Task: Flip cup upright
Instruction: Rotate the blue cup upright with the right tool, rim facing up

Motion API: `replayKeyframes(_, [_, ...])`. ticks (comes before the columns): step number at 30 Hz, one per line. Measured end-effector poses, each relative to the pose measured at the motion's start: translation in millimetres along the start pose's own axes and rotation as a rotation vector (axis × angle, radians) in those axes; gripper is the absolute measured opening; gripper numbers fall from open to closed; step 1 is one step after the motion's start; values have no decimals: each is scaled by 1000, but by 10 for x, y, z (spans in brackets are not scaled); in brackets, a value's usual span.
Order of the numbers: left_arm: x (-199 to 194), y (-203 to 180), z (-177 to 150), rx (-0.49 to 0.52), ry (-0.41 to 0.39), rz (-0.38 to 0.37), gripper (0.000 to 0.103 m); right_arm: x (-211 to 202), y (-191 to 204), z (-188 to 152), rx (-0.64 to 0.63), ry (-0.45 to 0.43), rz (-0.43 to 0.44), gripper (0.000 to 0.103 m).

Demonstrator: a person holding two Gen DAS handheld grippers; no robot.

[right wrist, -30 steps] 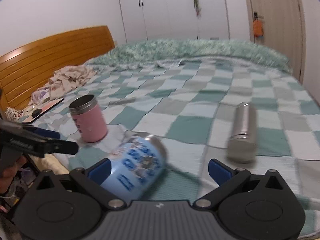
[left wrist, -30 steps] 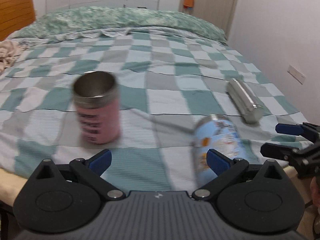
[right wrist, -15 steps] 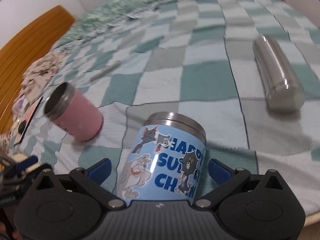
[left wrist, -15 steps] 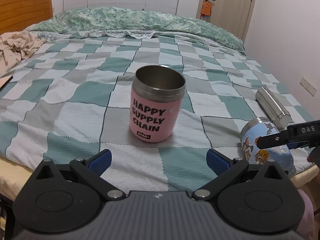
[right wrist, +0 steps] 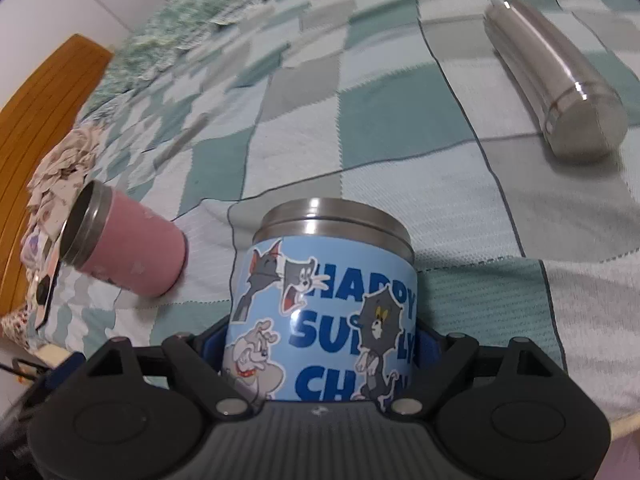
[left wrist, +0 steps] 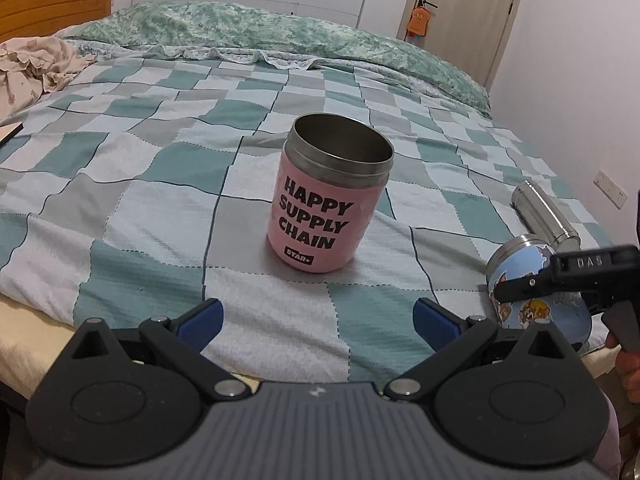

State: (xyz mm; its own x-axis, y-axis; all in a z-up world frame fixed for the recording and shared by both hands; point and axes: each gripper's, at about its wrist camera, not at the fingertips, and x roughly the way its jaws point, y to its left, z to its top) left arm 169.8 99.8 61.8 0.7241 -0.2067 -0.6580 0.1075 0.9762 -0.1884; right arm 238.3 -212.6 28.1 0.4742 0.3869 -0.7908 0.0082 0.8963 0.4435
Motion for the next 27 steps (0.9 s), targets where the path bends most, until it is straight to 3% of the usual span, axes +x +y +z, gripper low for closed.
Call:
replayKeyframes(8, [-57,36,-6,-18,-10,6,103,-244,-36,-181,-64,-129,72,85])
replayKeyframes(16, [-128,71,19,-32,-32,9,103,-500,224,-70,-184,-300,149,84])
replayKeyframes(22, [-195,73,52,-32,-75,22,103,-484,798,85,-418,-521,62,84])
replayKeyframes(27, [-187,122,61,-30,-119,66,103,-140,1106,236,-479,-572,23,84])
